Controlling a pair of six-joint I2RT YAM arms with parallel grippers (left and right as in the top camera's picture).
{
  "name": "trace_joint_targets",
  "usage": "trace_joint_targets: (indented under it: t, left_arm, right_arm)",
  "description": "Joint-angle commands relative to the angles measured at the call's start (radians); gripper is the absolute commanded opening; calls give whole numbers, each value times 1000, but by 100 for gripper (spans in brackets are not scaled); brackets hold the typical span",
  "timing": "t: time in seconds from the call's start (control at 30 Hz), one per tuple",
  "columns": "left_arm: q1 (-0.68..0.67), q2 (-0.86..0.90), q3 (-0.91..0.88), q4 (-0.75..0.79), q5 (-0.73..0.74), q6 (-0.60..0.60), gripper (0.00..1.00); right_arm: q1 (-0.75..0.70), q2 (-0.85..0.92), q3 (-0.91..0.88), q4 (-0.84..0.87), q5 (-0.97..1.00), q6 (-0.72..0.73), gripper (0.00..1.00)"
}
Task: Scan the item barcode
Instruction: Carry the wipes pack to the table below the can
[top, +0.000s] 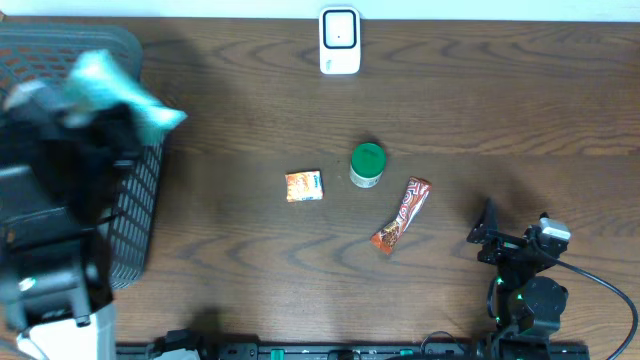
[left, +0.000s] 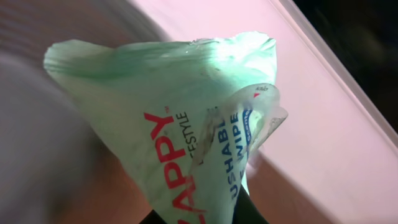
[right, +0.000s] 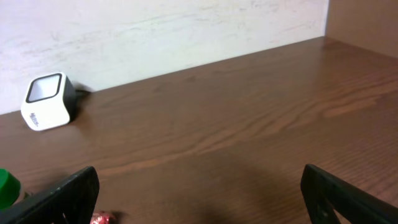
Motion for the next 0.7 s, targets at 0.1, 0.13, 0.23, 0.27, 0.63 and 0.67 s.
trace_joint_targets:
  t: [0.1, 0.13, 0.23, 0.27, 0.63, 0.67]
  left_arm:
    - [-533, 203, 2, 45, -51, 25, 8]
    - [-570, 241, 2, 34, -70, 25, 8]
    - [-633, 347, 0, -32, -70, -8, 8]
    - [-663, 404, -7, -75, -70, -20, 8]
    - [-830, 525, -166, 5, -52, -63, 8]
    - [-836, 525, -179, 5, -52, -82, 8]
  right_arm:
    - [-4, -3, -1, -4, 2, -11, 99]
    - [-4, -3, -1, -4, 2, -11, 99]
    - [-4, -3, -1, -4, 2, -11, 99]
    - [-4, -3, -1, -4, 2, -11, 99]
    - [-4, -3, -1, -4, 2, -11, 99]
    - [-4, -3, -1, -4, 2, -11, 99]
